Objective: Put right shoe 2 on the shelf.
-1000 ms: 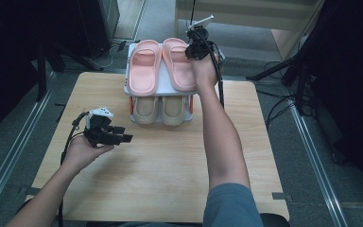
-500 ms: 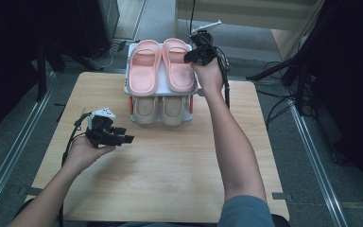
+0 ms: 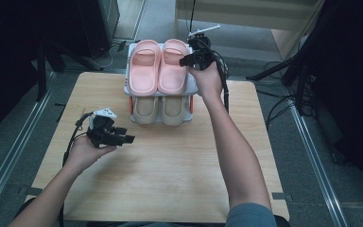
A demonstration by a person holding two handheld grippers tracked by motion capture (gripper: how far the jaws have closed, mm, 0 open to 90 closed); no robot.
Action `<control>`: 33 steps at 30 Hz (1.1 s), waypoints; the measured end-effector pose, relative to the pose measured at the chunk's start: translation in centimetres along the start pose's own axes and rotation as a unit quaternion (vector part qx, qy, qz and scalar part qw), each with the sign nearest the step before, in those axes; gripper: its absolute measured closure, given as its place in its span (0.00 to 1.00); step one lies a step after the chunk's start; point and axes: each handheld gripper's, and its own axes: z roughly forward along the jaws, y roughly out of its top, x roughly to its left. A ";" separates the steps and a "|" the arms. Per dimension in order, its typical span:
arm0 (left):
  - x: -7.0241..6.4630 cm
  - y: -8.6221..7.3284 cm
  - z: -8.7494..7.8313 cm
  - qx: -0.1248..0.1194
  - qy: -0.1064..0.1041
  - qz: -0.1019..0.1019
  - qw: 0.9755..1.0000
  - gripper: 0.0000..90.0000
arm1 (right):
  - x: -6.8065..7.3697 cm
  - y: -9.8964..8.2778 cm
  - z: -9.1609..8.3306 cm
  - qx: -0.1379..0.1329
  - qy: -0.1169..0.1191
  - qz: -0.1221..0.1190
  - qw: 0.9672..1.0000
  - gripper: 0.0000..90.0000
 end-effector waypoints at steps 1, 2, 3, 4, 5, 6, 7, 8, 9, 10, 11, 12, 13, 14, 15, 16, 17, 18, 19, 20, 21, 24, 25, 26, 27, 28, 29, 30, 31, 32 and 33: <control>0.0 0.0 0.0 -0.001 0.000 0.000 1.000 0.50 | 0.0 0.0 0.0 0.000 0.000 0.000 1.000 0.73; 0.0 0.0 0.0 -0.001 0.000 0.000 1.000 0.50 | 0.0 0.0 -0.1 -0.001 0.000 0.000 1.000 0.74; 0.0 0.0 -0.1 0.000 0.000 0.000 1.000 0.50 | 0.0 0.0 -0.1 0.000 0.003 0.002 1.000 0.73; -0.1 0.0 -0.1 -0.001 0.001 0.000 1.000 0.50 | 0.0 0.0 -0.1 -0.001 0.004 -0.001 1.000 0.73; -0.1 0.0 -0.1 -0.002 0.001 0.000 1.000 0.50 | 0.0 0.0 -0.2 -0.001 0.002 -0.002 1.000 0.73; 0.0 0.0 -0.1 -0.002 0.001 0.000 1.000 0.50 | 0.0 0.0 -0.2 -0.003 0.003 -0.007 1.000 0.73; 0.0 0.0 -0.1 -0.002 0.001 0.000 1.000 0.50 | 0.1 0.0 -0.3 -0.003 0.002 -0.008 1.000 0.73; 0.0 0.0 -0.1 -0.003 0.002 0.000 1.000 0.50 | 0.1 0.0 -0.3 -0.007 0.004 -0.012 1.000 0.73; 0.1 0.0 -0.1 -0.002 0.001 0.000 1.000 0.50 | 0.1 -0.1 -0.4 -0.007 0.005 -0.015 1.000 0.73; 0.1 0.0 -0.2 -0.002 0.001 -0.001 1.000 0.50 | 0.1 -0.1 -0.5 -0.008 0.005 -0.016 1.000 0.73; 0.1 0.0 -0.2 -0.003 0.001 -0.001 1.000 0.50 | 0.0 -0.1 -0.6 -0.010 0.007 -0.016 1.000 0.73; 0.1 0.0 -0.2 -0.004 0.002 -0.002 1.000 0.50 | 0.0 -0.2 -0.7 -0.011 0.009 -0.017 1.000 0.73; 0.1 0.0 -0.2 -0.004 0.002 -0.002 1.000 0.50 | -0.1 -0.2 -0.7 -0.011 0.010 -0.019 1.000 0.73; 0.1 0.0 -0.2 -0.004 0.003 -0.003 1.000 0.50 | -0.1 -0.3 -0.9 -0.010 0.010 -0.020 1.000 0.74; 0.1 0.0 -0.2 -0.004 0.003 -0.003 1.000 0.50 | -0.1 -0.4 -1.0 -0.010 0.010 -0.022 1.000 0.74; 0.1 0.0 -0.2 -0.005 0.003 -0.004 1.000 0.50 | -0.2 -0.5 -1.2 -0.012 0.010 -0.023 1.000 0.74; 0.1 0.0 -0.2 -0.005 0.003 -0.004 1.000 0.50 | -0.3 -0.6 -1.4 -0.014 0.012 -0.024 1.000 0.74; 0.1 0.0 -0.2 -0.005 0.003 -0.003 1.000 0.50 | -0.4 -0.8 -1.6 -0.014 0.013 -0.025 1.000 0.74; 0.1 0.0 -0.2 -0.004 0.004 -0.003 1.000 0.50 | -0.4 -0.9 -1.8 -0.015 0.013 -0.027 0.999 0.74; 0.1 0.0 -0.1 -0.003 0.003 -0.003 1.000 0.50 | -0.6 -1.0 -1.9 -0.016 0.013 -0.029 0.999 0.74; 0.0 0.0 -0.1 -0.003 0.005 -0.001 1.000 0.50 | -0.8 -1.1 -2.0 -0.018 0.013 -0.032 0.999 0.74; 0.0 0.0 -0.1 -0.002 0.005 0.000 1.000 0.50 | -1.6 -1.5 -2.4 -0.019 0.011 -0.025 0.999 0.82; 0.0 0.0 -0.1 -0.003 0.005 0.000 1.000 0.50 | -1.8 -1.7 -2.4 -0.016 0.010 -0.022 1.000 0.84; 0.0 0.0 -0.2 -0.002 0.004 -0.001 1.000 0.50 | -2.0 -1.8 -2.5 -0.016 0.010 -0.021 1.000 0.86; 0.1 0.0 -0.2 -0.002 0.004 -0.001 1.000 0.50 | -2.2 -2.0 -2.6 -0.015 0.009 -0.021 1.000 0.88; 0.1 -0.1 -0.2 0.000 0.005 -0.001 1.000 0.50 | -2.3 -2.2 -2.7 -0.016 0.010 -0.021 1.000 0.89; 0.1 -0.1 -0.2 0.000 0.006 -0.001 1.000 0.50 | -2.3 -2.4 -2.8 -0.016 0.011 -0.019 1.000 0.90; 0.2 -0.1 -0.2 0.000 0.006 -0.001 1.000 0.50 | -2.4 -2.6 -2.9 -0.016 0.014 -0.023 1.000 0.91; 0.2 -0.1 -0.2 -0.001 0.006 -0.002 1.000 0.50 | -2.4 -2.8 -2.9 -0.015 0.014 -0.024 0.999 0.91; 0.2 -0.1 -0.2 -0.001 0.006 -0.001 1.000 0.50 | -2.4 -3.0 -3.0 -0.012 0.013 -0.026 1.000 0.91; 0.2 -0.1 -0.2 -0.002 0.006 0.000 1.000 0.50 | -2.3 -3.2 -3.1 -0.009 0.010 -0.032 0.999 0.91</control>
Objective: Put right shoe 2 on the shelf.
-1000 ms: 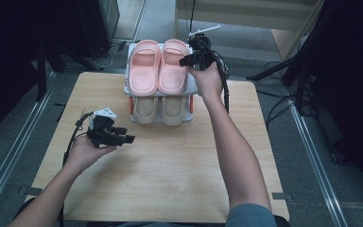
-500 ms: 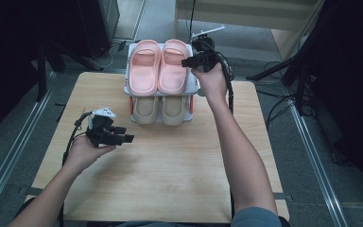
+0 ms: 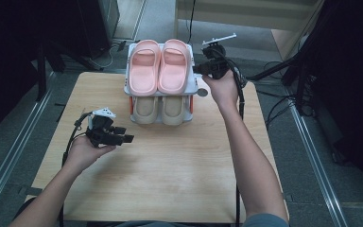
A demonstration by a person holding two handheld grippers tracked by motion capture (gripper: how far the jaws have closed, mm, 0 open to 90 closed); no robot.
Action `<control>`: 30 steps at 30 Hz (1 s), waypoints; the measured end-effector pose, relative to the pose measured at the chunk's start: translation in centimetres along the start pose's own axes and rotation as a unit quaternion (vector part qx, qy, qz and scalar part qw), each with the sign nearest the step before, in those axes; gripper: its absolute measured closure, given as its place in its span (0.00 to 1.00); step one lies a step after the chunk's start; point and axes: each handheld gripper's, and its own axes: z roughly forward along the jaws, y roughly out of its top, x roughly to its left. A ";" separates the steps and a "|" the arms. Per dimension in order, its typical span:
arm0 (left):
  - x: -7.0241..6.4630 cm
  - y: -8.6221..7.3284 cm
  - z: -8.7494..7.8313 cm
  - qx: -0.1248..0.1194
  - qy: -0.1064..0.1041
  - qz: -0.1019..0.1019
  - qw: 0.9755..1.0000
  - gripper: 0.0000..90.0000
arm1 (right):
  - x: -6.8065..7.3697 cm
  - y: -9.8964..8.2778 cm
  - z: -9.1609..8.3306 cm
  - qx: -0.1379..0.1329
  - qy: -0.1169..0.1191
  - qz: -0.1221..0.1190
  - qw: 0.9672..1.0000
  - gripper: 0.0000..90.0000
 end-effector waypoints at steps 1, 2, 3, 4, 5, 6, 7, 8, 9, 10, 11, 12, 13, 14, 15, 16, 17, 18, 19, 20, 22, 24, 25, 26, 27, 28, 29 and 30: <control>0.0 0.0 0.0 0.000 0.000 0.000 1.000 0.50 | 0.1 -0.3 -0.1 -0.002 -0.001 -0.007 1.000 0.91; -0.1 0.0 0.0 0.000 -0.001 0.000 1.000 0.50 | 0.2 -0.5 -0.3 -0.004 0.001 -0.011 1.000 0.91; -0.1 0.0 0.1 0.001 -0.001 0.002 1.000 0.50 | 0.4 -0.8 -0.4 -0.003 0.001 -0.014 1.000 0.91; -0.1 0.0 0.1 0.002 0.000 0.002 1.000 0.50 | 0.4 -1.1 -0.6 -0.004 0.002 -0.016 1.000 0.91; -0.2 0.0 0.1 0.002 -0.001 0.001 1.000 0.50 | 0.5 -1.4 -0.7 -0.004 0.005 -0.018 1.000 0.91; -0.2 0.0 0.2 0.002 -0.001 0.000 1.000 0.50 | 0.6 -1.7 -0.9 -0.006 0.007 -0.019 1.000 0.91; -0.3 0.0 0.2 0.002 -0.001 0.000 1.000 0.50 | 0.6 -2.0 -1.0 -0.007 0.009 -0.020 1.000 0.91; -0.2 0.0 0.2 0.002 -0.002 0.003 1.000 0.50 | 0.7 -2.2 -1.2 -0.008 0.011 -0.023 1.000 0.91; -0.3 0.0 0.3 0.003 -0.002 0.003 1.000 0.50 | 0.8 -2.5 -1.4 -0.008 0.011 -0.025 1.000 0.91; -0.3 0.0 0.3 0.002 -0.002 0.003 1.000 0.50 | 1.0 -2.8 -1.6 -0.009 0.015 -0.027 0.999 0.91; -0.3 0.0 0.2 0.001 -0.002 0.003 1.000 0.50 | 1.1 -3.2 -1.9 -0.011 0.018 -0.028 0.999 0.91; -0.2 0.0 0.2 0.002 -0.003 0.002 1.000 0.50 | 1.3 -3.6 -2.1 -0.012 0.019 -0.033 0.999 0.91; -0.3 0.0 0.2 0.001 -0.001 0.000 1.000 0.50 | 1.4 -3.9 -2.4 -0.011 0.023 -0.034 0.999 0.91; -0.2 0.0 0.2 0.002 -0.001 -0.001 1.000 0.50 | 1.4 -4.3 -2.6 -0.013 0.027 -0.034 0.999 0.91; -0.2 0.0 0.2 0.002 -0.001 -0.002 1.000 0.50 | 1.5 -4.7 -2.8 -0.014 0.034 -0.032 0.999 0.91; -0.2 0.0 0.2 0.001 -0.001 -0.001 1.000 0.50 | 1.5 -5.1 -3.0 -0.014 0.039 -0.029 0.999 0.91; -0.2 0.0 0.2 0.001 -0.001 -0.002 1.000 0.50 | 1.6 -5.6 -3.2 -0.018 0.043 -0.029 0.998 0.91; -0.2 0.0 0.2 0.001 -0.001 -0.002 1.000 0.50 | 1.6 -6.2 -3.4 -0.020 0.048 -0.028 0.998 0.91; -0.2 0.0 0.2 0.000 0.000 -0.003 1.000 0.50 | 1.7 -6.6 -3.6 -0.019 0.054 -0.025 0.998 0.91; -0.2 0.0 0.2 0.000 0.000 -0.002 1.000 0.50 | 1.8 -7.1 -3.7 -0.019 0.057 -0.026 0.998 0.91; -0.2 0.0 0.3 0.002 -0.001 -0.002 1.000 0.50 | 1.9 -8.0 -4.0 -0.019 0.064 -0.025 0.997 0.90; -0.2 0.0 0.3 0.002 -0.001 0.000 1.000 0.50 | 2.2 -8.8 -4.1 -0.018 0.071 -0.024 0.997 0.90; -0.3 0.0 0.3 0.002 -0.002 0.000 1.000 0.50 | 2.3 -9.2 -4.1 -0.018 0.073 -0.024 0.997 0.90; -0.3 0.0 0.4 0.002 0.000 -0.001 1.000 0.50 | 2.4 -9.6 -4.2 -0.018 0.078 -0.024 0.997 0.90; -0.3 0.1 0.4 0.003 0.000 0.000 1.000 0.50 | 2.6 -9.9 -4.2 -0.017 0.082 -0.025 0.996 0.89; -0.3 0.1 0.4 0.002 0.000 0.000 1.000 0.50 | 2.8 -10.3 -4.3 -0.016 0.084 -0.024 0.996 0.89; -0.3 0.1 0.4 0.003 0.000 0.000 1.000 0.50 | 3.0 -10.6 -4.3 -0.017 0.088 -0.027 0.996 0.88; -0.3 0.1 0.4 0.003 -0.001 0.000 1.000 0.50 | 3.1 -10.9 -4.3 -0.018 0.092 -0.028 0.995 0.87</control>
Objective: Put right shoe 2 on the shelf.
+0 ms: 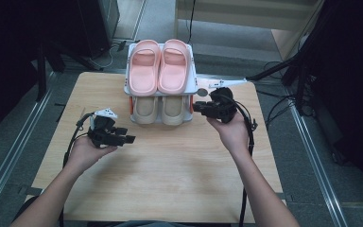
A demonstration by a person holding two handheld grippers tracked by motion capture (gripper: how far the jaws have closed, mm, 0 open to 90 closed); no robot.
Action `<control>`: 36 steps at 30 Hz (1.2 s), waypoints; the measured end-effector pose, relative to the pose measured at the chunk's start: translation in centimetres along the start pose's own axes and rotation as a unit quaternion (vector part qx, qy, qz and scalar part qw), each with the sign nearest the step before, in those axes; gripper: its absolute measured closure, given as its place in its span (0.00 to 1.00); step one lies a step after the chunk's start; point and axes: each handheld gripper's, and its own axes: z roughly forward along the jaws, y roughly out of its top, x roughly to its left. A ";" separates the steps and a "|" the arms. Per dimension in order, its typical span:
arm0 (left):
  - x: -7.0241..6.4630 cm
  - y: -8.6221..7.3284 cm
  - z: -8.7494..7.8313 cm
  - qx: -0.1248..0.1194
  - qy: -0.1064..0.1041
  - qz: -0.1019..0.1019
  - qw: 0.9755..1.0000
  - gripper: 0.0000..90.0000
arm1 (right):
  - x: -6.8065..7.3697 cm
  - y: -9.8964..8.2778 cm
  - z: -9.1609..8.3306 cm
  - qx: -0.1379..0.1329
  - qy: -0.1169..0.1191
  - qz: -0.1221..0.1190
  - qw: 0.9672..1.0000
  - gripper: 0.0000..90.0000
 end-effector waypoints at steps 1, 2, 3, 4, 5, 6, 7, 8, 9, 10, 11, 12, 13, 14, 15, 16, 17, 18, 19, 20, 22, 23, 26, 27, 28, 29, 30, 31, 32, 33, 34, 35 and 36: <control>0.0 0.0 0.0 0.000 -0.001 0.000 1.000 0.50 | 0.2 -0.3 0.0 -0.001 0.004 -0.001 1.000 0.87; 0.0 0.0 0.0 0.000 -0.001 0.000 1.000 0.50 | 0.3 -0.6 0.0 0.002 0.007 0.000 1.000 0.87; 0.0 0.0 0.1 0.000 0.000 -0.001 1.000 0.50 | 0.4 -1.0 0.0 0.003 0.009 -0.005 1.000 0.87; 0.0 0.0 0.1 0.000 0.000 -0.001 1.000 0.50 | 0.5 -1.3 0.0 0.001 0.009 -0.010 1.000 0.87; 0.0 0.0 0.1 0.000 0.001 0.000 1.000 0.50 | 0.6 -1.7 0.0 -0.001 0.016 -0.011 1.000 0.87; 0.0 0.0 0.1 0.000 0.000 0.000 1.000 0.50 | 0.6 -2.0 0.0 -0.001 0.019 -0.011 1.000 0.86; 0.0 0.0 0.1 0.001 0.000 0.001 1.000 0.50 | 0.6 -2.4 0.0 -0.002 0.021 -0.009 1.000 0.86; 0.0 0.0 0.1 0.001 0.000 0.000 1.000 0.50 | 0.6 -2.7 -0.1 -0.001 0.023 -0.008 1.000 0.85; 0.0 0.0 0.1 0.001 -0.001 0.002 1.000 0.50 | 0.7 -3.1 -0.1 -0.003 0.026 -0.008 1.000 0.85; -0.1 0.0 0.0 0.001 -0.001 -0.001 1.000 0.50 | 0.7 -3.5 -0.1 -0.005 0.028 -0.009 1.000 0.83; -0.1 0.0 0.0 0.001 -0.001 -0.002 1.000 0.50 | 0.7 -3.9 -0.1 -0.004 0.029 -0.009 1.000 0.83; -0.1 0.0 0.0 0.001 -0.001 -0.001 1.000 0.50 | 0.8 -4.2 -0.1 -0.007 0.031 -0.009 0.999 0.81; -0.1 0.0 0.0 0.002 -0.001 0.001 1.000 0.50 | 0.8 -4.6 -0.1 -0.010 0.034 -0.012 0.999 0.80; -0.1 0.0 0.0 0.002 -0.001 0.001 1.000 0.50 | 0.8 -5.0 -0.1 -0.012 0.036 -0.011 0.999 0.80; -0.1 0.0 -0.1 0.002 0.000 0.001 1.000 0.50 | 0.8 -5.4 -0.2 -0.017 0.034 -0.012 0.999 0.80; -0.1 0.0 -0.1 0.001 0.001 0.001 1.000 0.50 | 0.8 -5.7 -0.2 -0.017 0.036 -0.011 0.999 0.80; -0.1 -0.1 -0.1 0.001 0.000 0.002 1.000 0.50 | 0.7 -6.1 -0.3 -0.017 0.038 -0.011 0.999 0.79; -0.1 -0.1 -0.1 -0.001 0.000 0.002 1.000 0.50 | 0.8 -6.5 -0.3 -0.017 0.036 -0.011 0.999 0.77; -0.1 -0.1 -0.1 -0.001 0.001 0.002 1.000 0.50 | 0.7 -6.8 -0.3 -0.018 0.034 -0.016 0.999 0.76; 0.0 -0.1 -0.1 -0.001 0.000 0.002 1.000 0.50 | 0.7 -7.2 -0.3 -0.019 0.031 -0.019 0.999 0.74; 0.0 -0.1 -0.1 -0.002 0.001 0.003 1.000 0.49 | 0.5 -7.8 -0.3 -0.023 0.031 -0.019 0.999 0.74; 0.0 -0.1 -0.1 0.000 0.001 0.003 1.000 0.49 | 0.4 -8.1 -0.3 -0.026 0.032 -0.017 0.999 0.73; -0.1 -0.1 0.0 -0.003 0.000 0.002 1.000 0.49 | 0.2 -8.8 -0.1 -0.025 0.028 -0.021 0.999 0.70; -0.1 -0.1 0.0 -0.004 -0.001 0.003 1.000 0.49 | 0.2 -9.1 0.1 -0.024 0.020 -0.029 0.999 0.69; -0.1 -0.1 0.0 -0.004 0.000 0.003 1.000 0.49 | 0.1 -9.3 0.2 -0.021 0.020 -0.030 0.999 0.69; -0.1 -0.1 0.0 -0.003 0.000 0.003 1.000 0.49 | 0.0 -9.5 0.4 -0.018 0.024 -0.036 0.999 0.69; -0.1 -0.1 0.0 -0.004 0.000 0.004 1.000 0.49 | 0.0 -9.7 0.5 -0.014 0.023 -0.038 0.999 0.68; -0.1 -0.1 -0.1 -0.005 0.001 0.005 1.000 0.49 | 0.0 -9.8 0.6 -0.011 0.023 -0.041 0.999 0.67; -0.1 -0.1 -0.1 -0.005 0.001 0.006 1.000 0.49 | -0.1 -10.0 0.7 -0.011 0.022 -0.043 0.999 0.65; 0.0 -0.1 -0.1 -0.005 0.002 0.006 1.000 0.49 | -0.2 -10.1 0.8 -0.014 0.021 -0.043 0.999 0.64; 0.0 -0.1 -0.1 -0.004 0.001 0.007 1.000 0.49 | -0.3 -10.3 0.9 -0.016 0.026 -0.038 0.999 0.64; 0.0 -0.1 -0.1 -0.004 0.002 0.008 1.000 0.49 | -0.5 -10.4 1.0 -0.017 0.030 -0.031 0.999 0.64; 0.0 -0.1 -0.1 -0.004 0.002 0.008 1.000 0.49 | -0.6 -10.6 1.1 -0.019 0.033 -0.024 0.999 0.64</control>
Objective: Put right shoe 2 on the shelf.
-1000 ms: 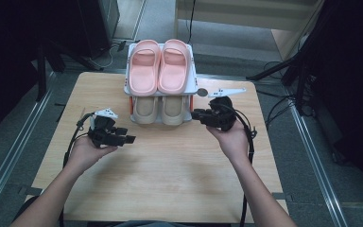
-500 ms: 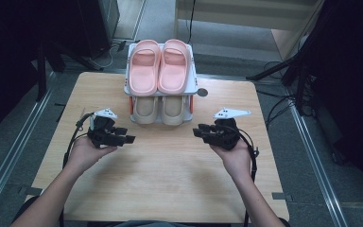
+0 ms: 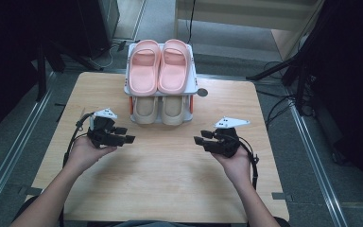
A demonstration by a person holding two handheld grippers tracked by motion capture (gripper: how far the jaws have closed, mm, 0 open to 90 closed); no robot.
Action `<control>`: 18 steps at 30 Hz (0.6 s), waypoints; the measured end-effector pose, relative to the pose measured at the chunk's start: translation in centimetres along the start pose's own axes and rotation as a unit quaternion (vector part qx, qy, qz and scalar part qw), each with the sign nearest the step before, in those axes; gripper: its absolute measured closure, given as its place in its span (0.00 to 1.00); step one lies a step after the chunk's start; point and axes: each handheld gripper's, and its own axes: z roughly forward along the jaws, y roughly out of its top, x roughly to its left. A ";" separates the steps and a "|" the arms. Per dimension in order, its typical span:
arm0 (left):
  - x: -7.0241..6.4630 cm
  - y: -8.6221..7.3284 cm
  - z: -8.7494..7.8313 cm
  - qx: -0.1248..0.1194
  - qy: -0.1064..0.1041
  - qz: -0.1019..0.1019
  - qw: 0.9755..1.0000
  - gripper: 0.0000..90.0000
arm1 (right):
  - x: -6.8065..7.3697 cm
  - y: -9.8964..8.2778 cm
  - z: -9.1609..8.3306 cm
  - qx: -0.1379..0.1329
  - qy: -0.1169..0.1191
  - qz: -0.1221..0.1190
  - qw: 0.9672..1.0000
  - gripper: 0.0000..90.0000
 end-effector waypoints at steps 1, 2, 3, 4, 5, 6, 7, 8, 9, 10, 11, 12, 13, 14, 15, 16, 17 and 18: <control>0.0 0.0 0.0 0.000 0.000 0.000 1.000 0.49 | -0.1 -0.1 0.1 0.001 0.002 0.006 1.000 0.63; 0.0 0.0 -0.1 0.000 0.000 0.000 1.000 0.49 | -0.2 -0.3 0.2 0.004 0.002 0.008 1.000 0.63; 0.0 0.0 -0.1 -0.003 -0.002 -0.002 1.000 0.49 | -0.3 -0.4 0.3 0.007 0.002 0.007 1.000 0.63; -0.1 0.0 -0.1 -0.006 -0.004 -0.005 1.000 0.49 | -0.3 -0.4 0.4 0.011 0.000 0.008 1.000 0.63; -0.2 0.0 -0.1 -0.006 -0.003 -0.002 1.000 0.49 | -0.4 -0.4 0.4 0.012 0.000 0.008 1.000 0.62; -0.3 0.0 0.0 -0.006 -0.004 -0.001 1.000 0.49 | -0.4 -0.4 0.4 0.010 0.001 0.009 1.000 0.62; -0.3 0.0 0.0 -0.005 -0.005 -0.001 1.000 0.49 | -0.4 -0.4 0.4 0.008 -0.001 0.010 1.000 0.62; -0.4 0.0 0.1 -0.003 -0.004 0.002 1.000 0.49 | -0.5 -0.4 0.4 0.006 -0.001 0.011 1.000 0.62; -0.4 0.0 0.1 -0.002 -0.005 0.003 1.000 0.49 | -0.5 -0.4 0.4 0.005 0.000 0.011 1.000 0.62; -0.4 0.0 0.2 -0.002 -0.004 0.003 1.000 0.49 | -0.5 -0.4 0.4 0.005 0.000 0.012 1.000 0.62; -0.4 0.0 0.2 -0.002 -0.004 0.003 1.000 0.49 | -0.5 -0.4 0.4 0.005 0.000 0.012 1.000 0.62; -0.4 0.0 0.2 -0.002 -0.004 0.003 1.000 0.49 | -0.4 -0.4 0.4 0.005 0.000 0.011 1.000 0.61; -0.4 0.0 0.2 -0.003 -0.004 0.003 1.000 0.49 | -0.4 -0.4 0.4 0.005 0.000 0.010 1.000 0.61; -0.4 0.0 0.2 -0.002 -0.005 0.003 1.000 0.49 | -0.4 -0.4 0.4 0.006 0.000 0.008 1.000 0.61; -0.4 0.0 0.1 -0.002 -0.004 0.003 1.000 0.49 | -0.4 -0.4 0.4 0.005 0.001 0.010 1.000 0.61; -0.4 0.0 0.1 -0.001 -0.004 0.003 1.000 0.49 | -0.4 -0.4 0.5 0.007 0.000 0.010 1.000 0.61; -0.4 0.0 0.1 -0.003 -0.004 0.003 1.000 0.49 | -0.5 -0.4 0.5 0.009 0.000 0.009 1.000 0.61; -0.4 0.0 0.1 -0.003 -0.004 0.003 1.000 0.49 | -0.5 -0.4 0.5 0.011 -0.001 0.010 1.000 0.61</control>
